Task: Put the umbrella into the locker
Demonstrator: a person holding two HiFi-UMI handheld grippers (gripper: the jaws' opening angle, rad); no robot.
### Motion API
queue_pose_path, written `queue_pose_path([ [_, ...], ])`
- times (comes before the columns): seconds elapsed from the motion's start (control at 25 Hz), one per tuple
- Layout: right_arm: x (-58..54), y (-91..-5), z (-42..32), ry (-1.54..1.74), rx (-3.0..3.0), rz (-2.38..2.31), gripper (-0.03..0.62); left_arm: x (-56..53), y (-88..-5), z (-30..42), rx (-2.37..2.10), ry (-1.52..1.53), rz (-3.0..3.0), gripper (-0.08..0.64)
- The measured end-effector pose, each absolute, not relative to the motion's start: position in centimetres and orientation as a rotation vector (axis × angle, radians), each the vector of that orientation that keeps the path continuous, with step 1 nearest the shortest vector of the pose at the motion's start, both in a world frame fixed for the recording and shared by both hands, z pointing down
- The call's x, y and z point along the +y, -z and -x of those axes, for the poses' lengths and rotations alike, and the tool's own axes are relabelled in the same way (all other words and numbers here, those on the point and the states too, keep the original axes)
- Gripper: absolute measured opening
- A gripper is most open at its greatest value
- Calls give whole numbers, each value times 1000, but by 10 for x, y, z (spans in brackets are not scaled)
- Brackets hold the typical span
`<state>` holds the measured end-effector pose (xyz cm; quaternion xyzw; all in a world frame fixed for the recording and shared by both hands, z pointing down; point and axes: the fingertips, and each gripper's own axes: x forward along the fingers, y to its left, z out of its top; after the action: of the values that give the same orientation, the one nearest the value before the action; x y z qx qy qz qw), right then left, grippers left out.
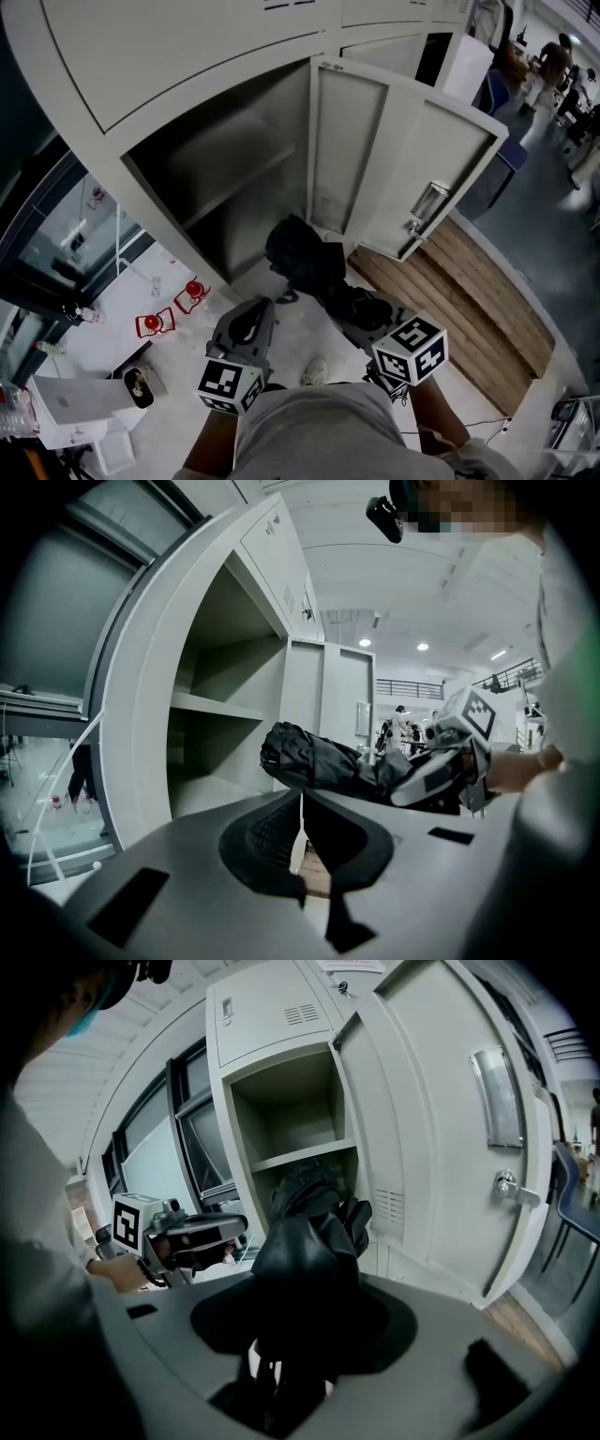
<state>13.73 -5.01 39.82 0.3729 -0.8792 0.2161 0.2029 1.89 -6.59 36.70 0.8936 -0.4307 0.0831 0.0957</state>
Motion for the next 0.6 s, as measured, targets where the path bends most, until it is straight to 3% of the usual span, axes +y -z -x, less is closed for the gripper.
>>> queue_pose_path([
  [0.6, -69, -399, -126, -622, -2461, -1019, 213, -78, -366, -3, -1306, -277, -2628, 21],
])
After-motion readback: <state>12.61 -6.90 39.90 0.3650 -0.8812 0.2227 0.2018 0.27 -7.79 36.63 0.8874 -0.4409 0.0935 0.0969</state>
